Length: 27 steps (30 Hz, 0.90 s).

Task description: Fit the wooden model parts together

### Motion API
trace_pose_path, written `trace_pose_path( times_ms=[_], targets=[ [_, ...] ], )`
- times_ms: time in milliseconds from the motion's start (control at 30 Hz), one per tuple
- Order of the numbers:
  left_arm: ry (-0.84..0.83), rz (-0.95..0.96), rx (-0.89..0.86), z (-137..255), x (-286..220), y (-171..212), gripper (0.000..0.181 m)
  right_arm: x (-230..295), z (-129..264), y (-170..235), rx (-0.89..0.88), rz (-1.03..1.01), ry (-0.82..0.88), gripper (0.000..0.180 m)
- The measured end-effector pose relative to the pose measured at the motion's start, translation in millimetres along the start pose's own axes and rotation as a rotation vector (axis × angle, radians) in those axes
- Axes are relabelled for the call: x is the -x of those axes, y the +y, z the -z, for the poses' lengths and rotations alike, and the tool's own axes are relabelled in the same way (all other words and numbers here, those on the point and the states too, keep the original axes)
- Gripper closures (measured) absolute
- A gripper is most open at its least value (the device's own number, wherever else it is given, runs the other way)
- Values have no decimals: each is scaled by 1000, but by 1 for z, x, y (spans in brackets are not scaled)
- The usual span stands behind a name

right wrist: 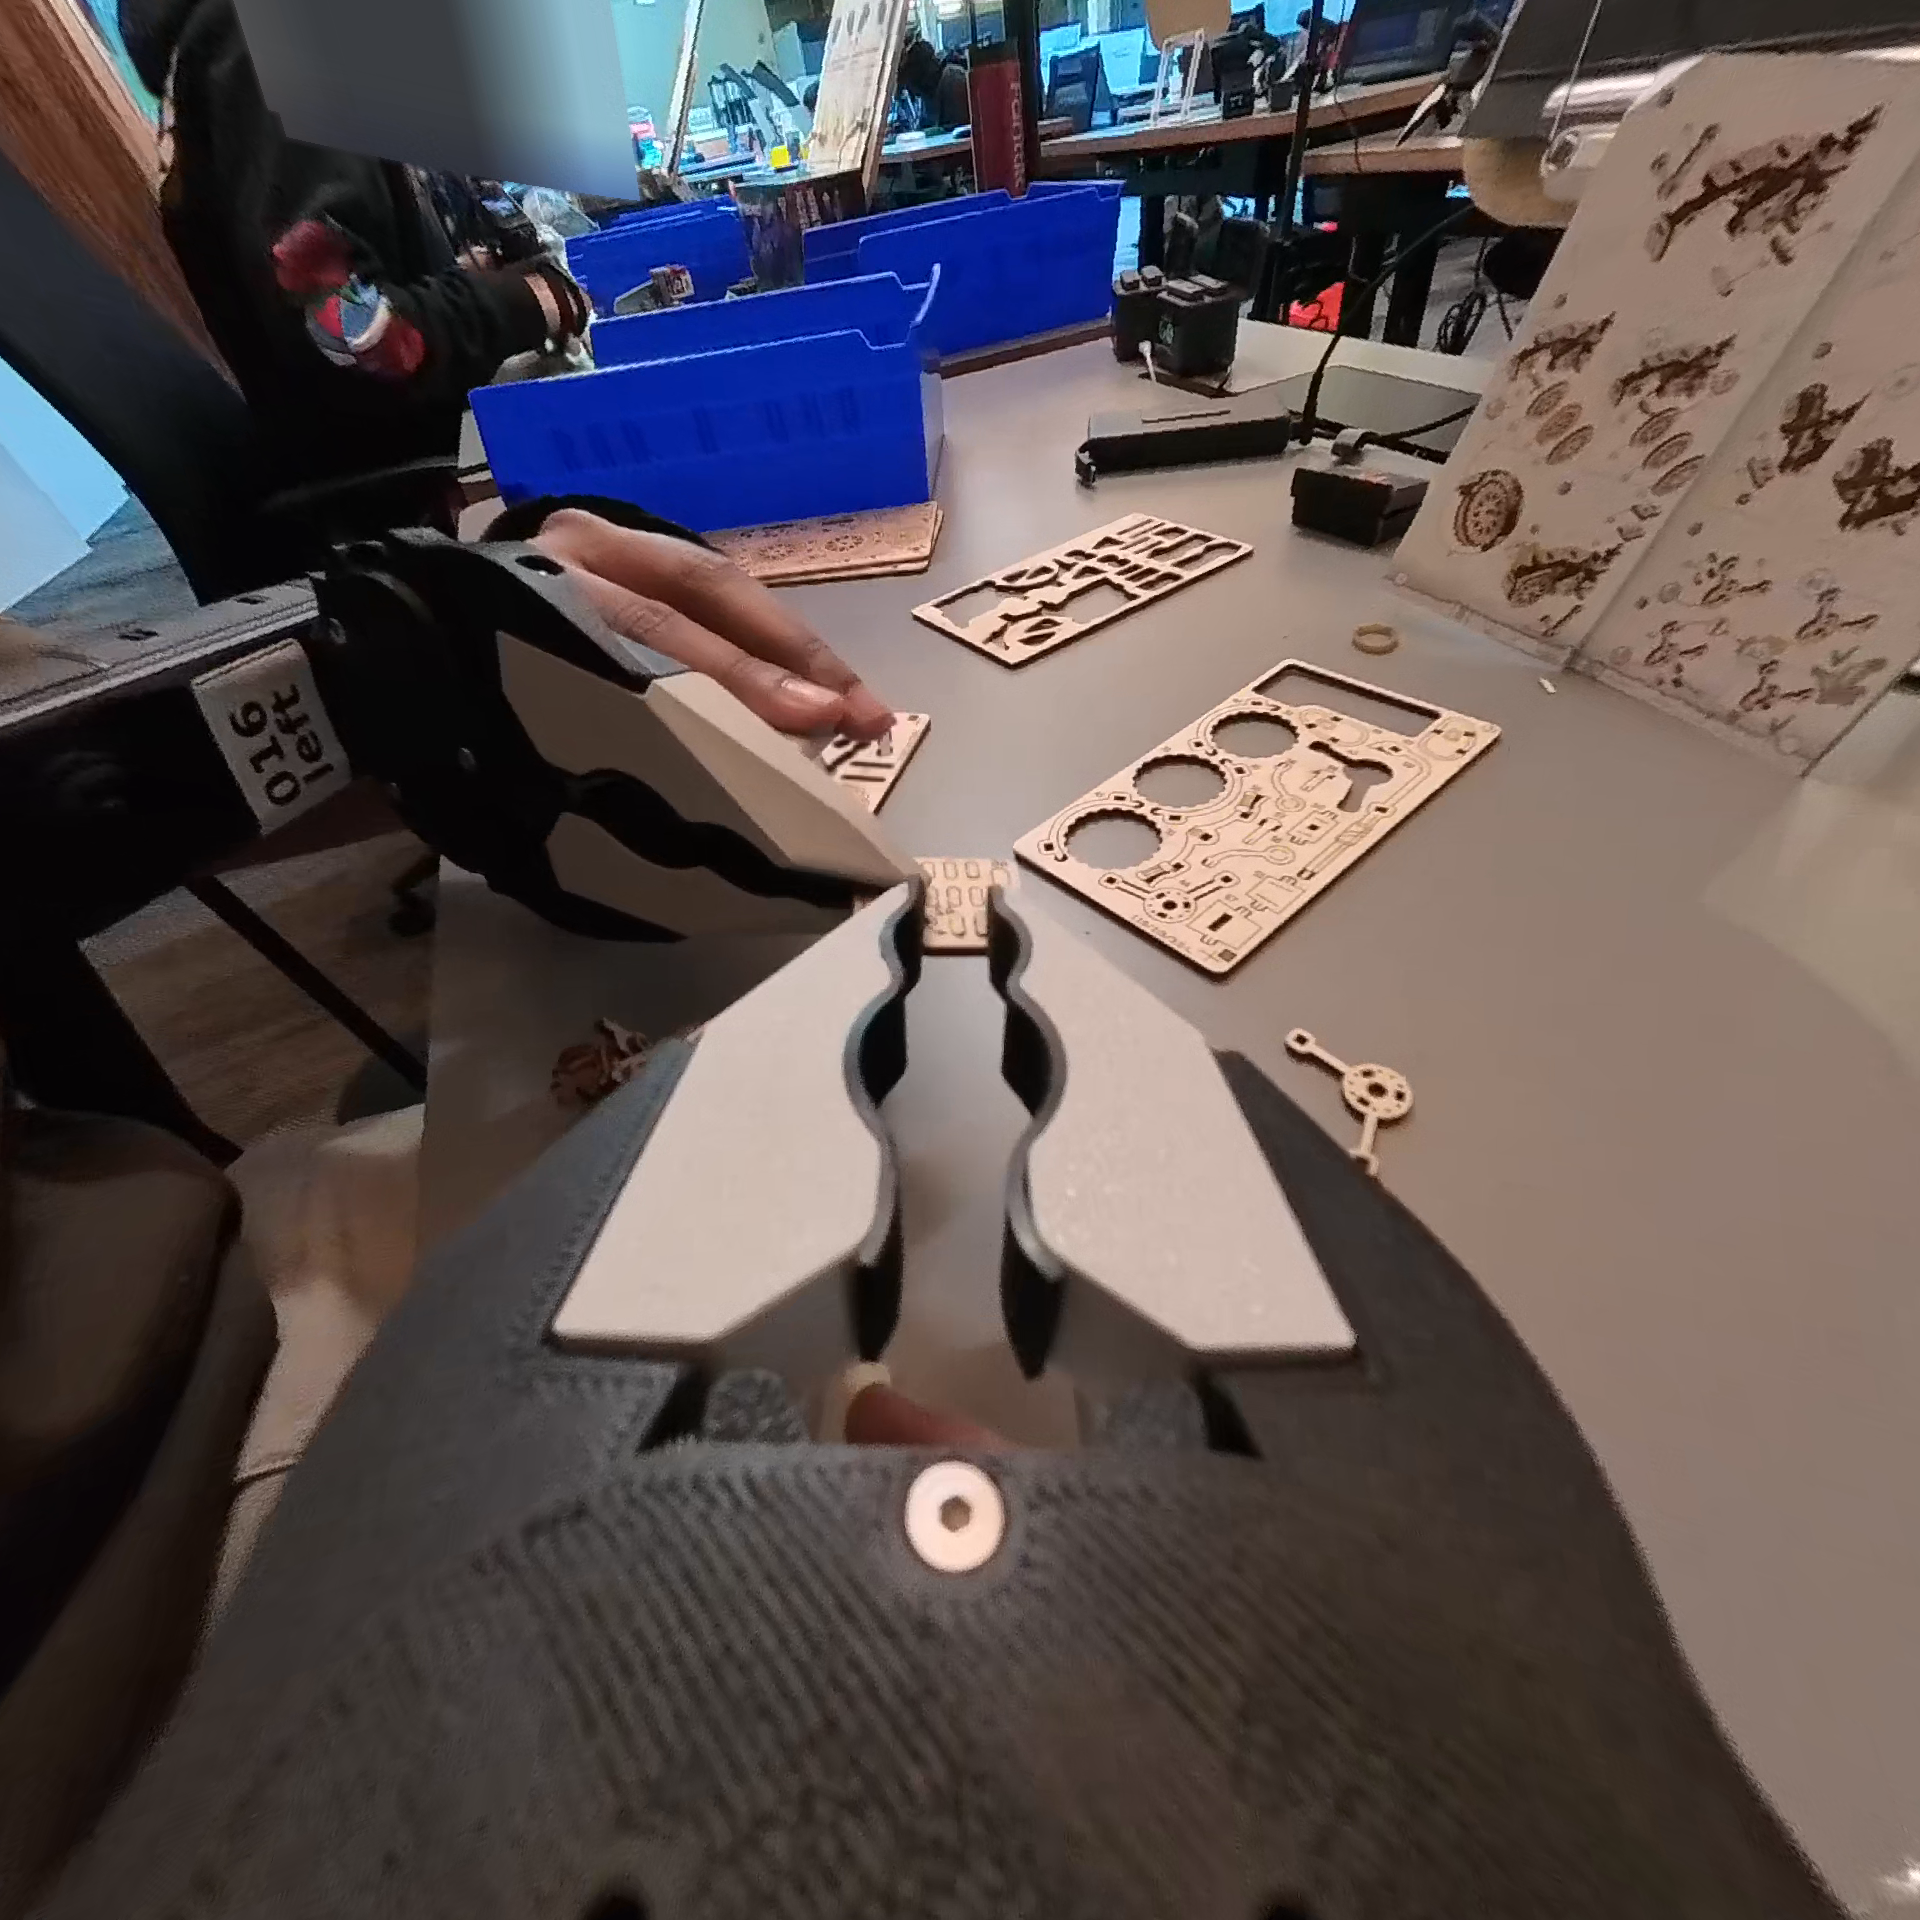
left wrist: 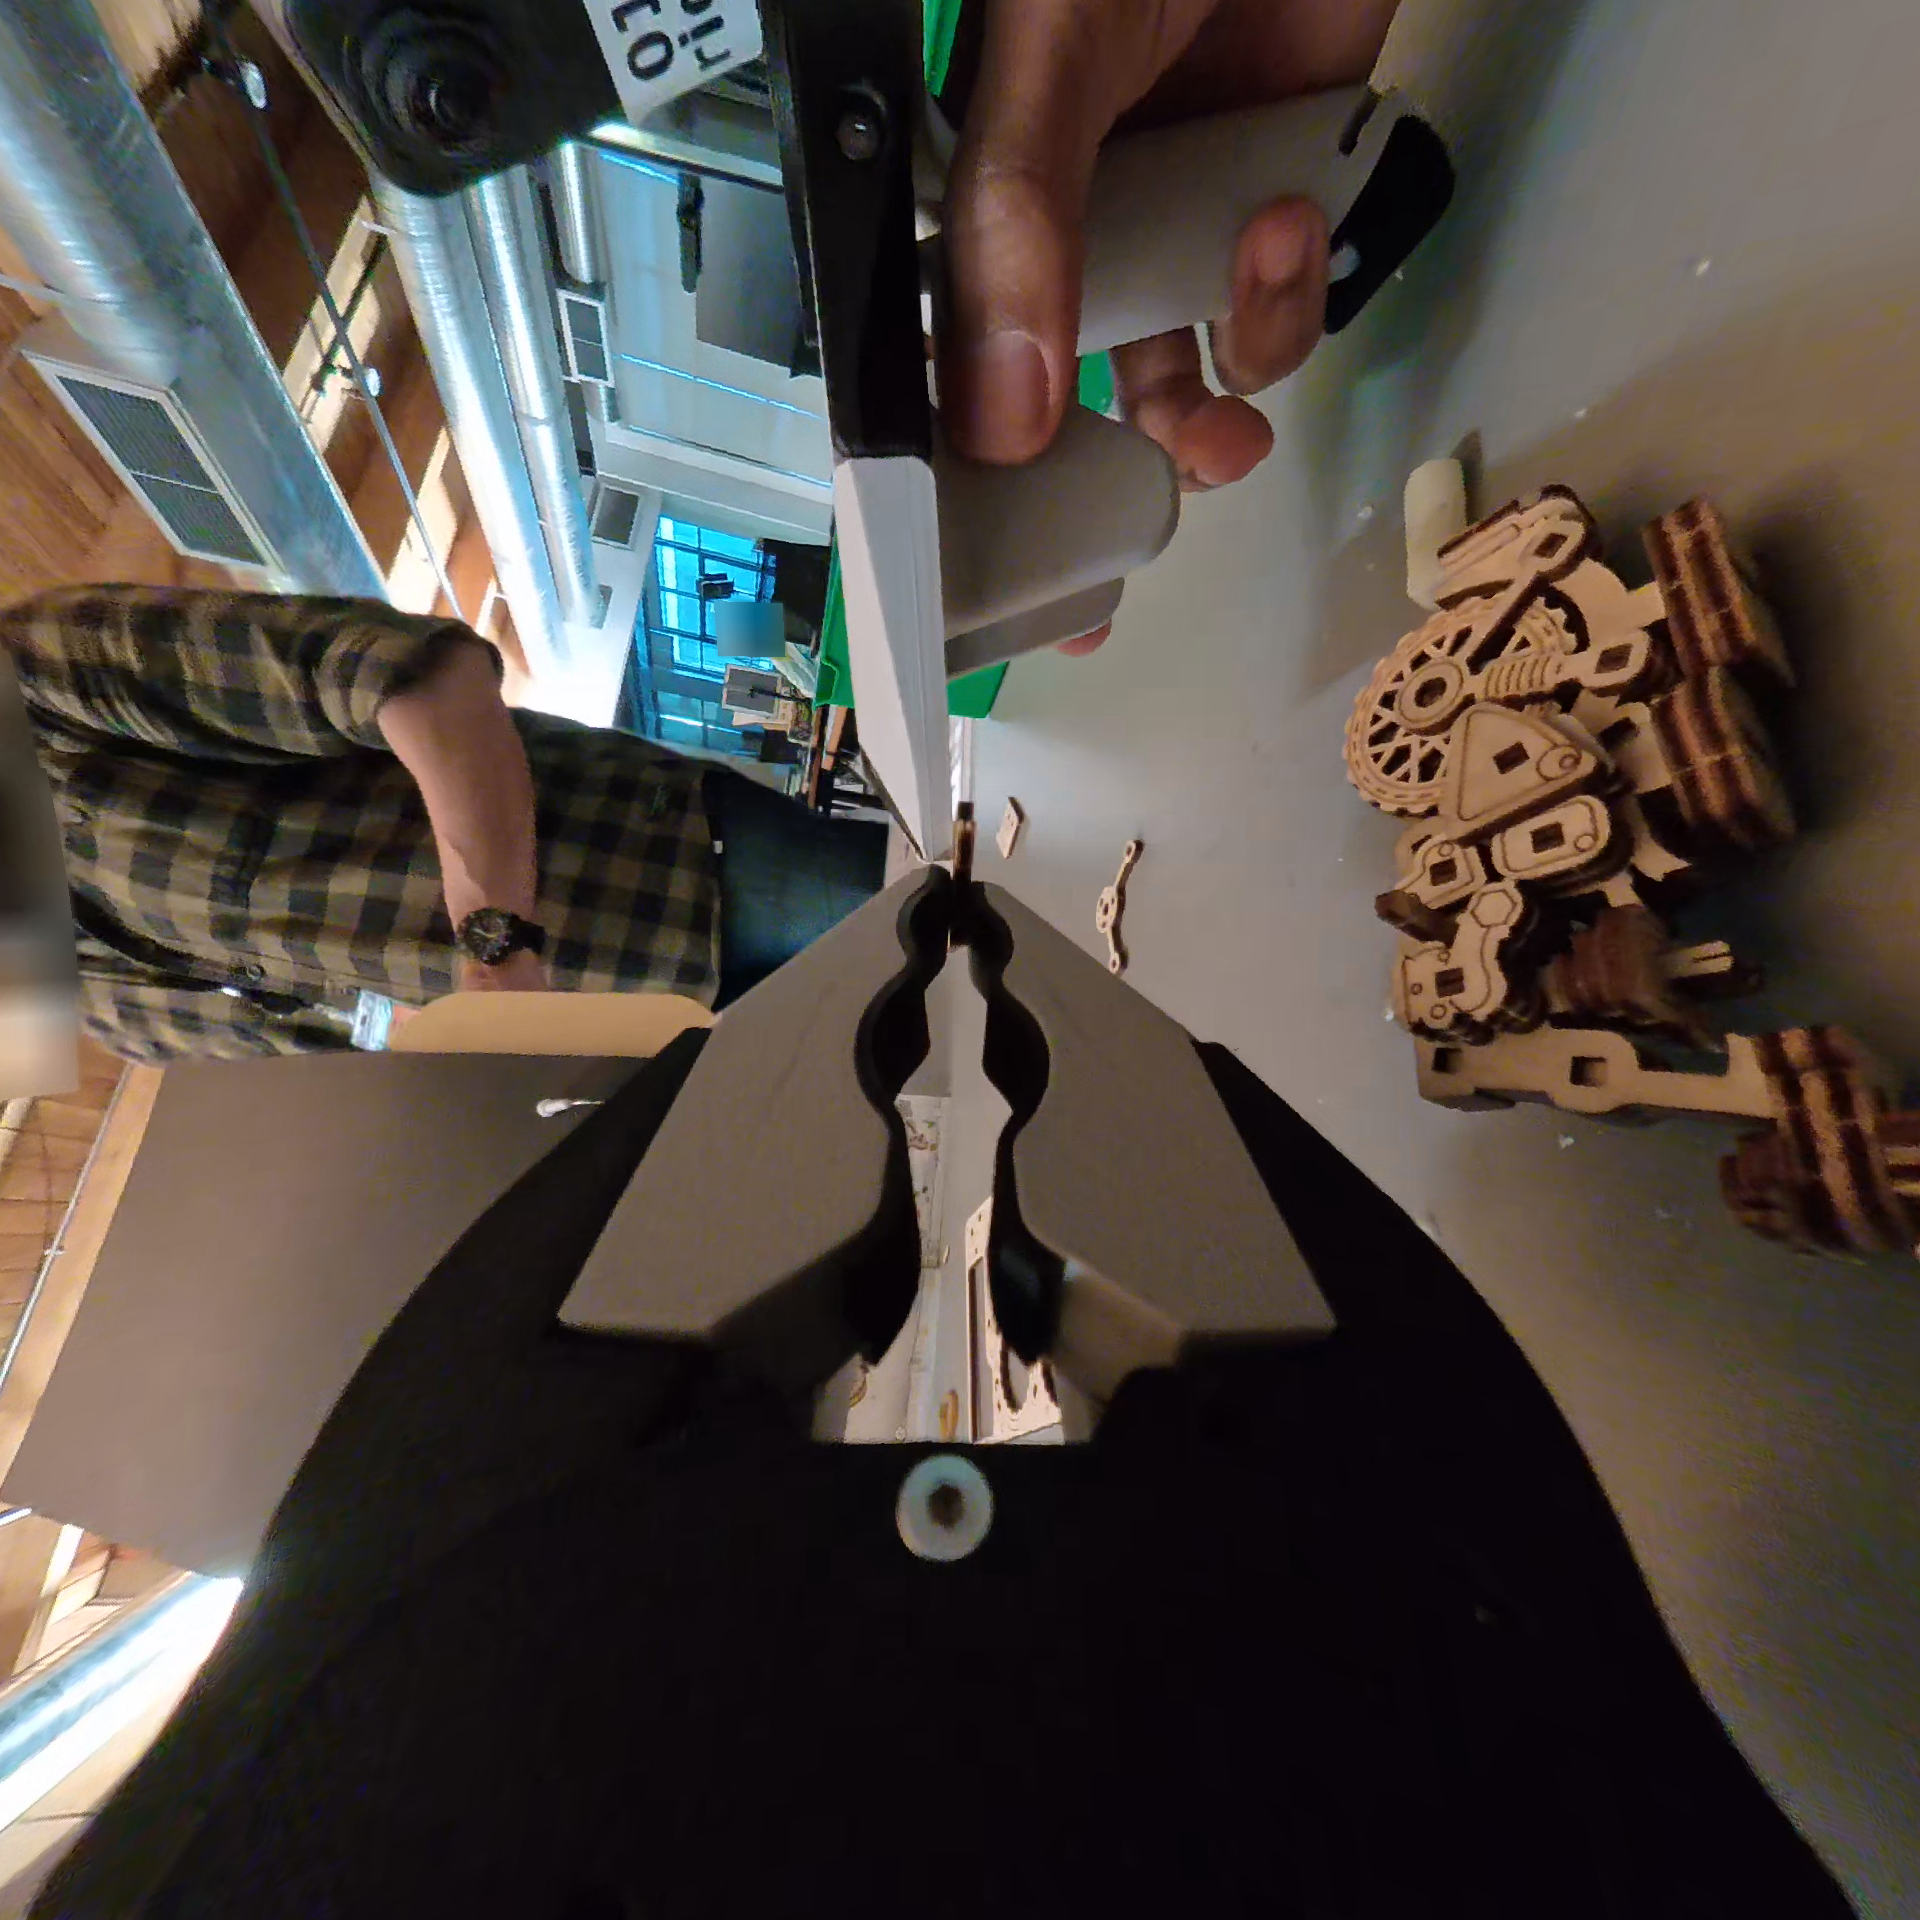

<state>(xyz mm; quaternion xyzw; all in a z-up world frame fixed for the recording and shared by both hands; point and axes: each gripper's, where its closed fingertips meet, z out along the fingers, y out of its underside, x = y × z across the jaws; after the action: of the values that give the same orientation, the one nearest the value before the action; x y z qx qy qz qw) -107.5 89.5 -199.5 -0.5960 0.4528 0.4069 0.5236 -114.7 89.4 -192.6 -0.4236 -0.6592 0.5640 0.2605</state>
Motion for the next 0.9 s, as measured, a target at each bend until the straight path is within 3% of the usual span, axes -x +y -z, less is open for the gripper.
trace_pose_path(
  times_ms=[400, 700, 800, 900],
  targets=[
    [-36, -22, -2, 1, 4, -2, 180, 6, 4, -6, -13, 142, 14, 180],
    [-50, -21, 4, 0, 5, 1, 180, -19, 18, -20, -136, -74, 44, 161],
    [-51, 56, -8, 0, 7, 1, 180, -19, 14, -13, -88, -25, 61, 156],
    [-36, 271, -41, 0, 13, 3, 179, -13, 11, -10, -72, 80, 71, 153]
  ],
)
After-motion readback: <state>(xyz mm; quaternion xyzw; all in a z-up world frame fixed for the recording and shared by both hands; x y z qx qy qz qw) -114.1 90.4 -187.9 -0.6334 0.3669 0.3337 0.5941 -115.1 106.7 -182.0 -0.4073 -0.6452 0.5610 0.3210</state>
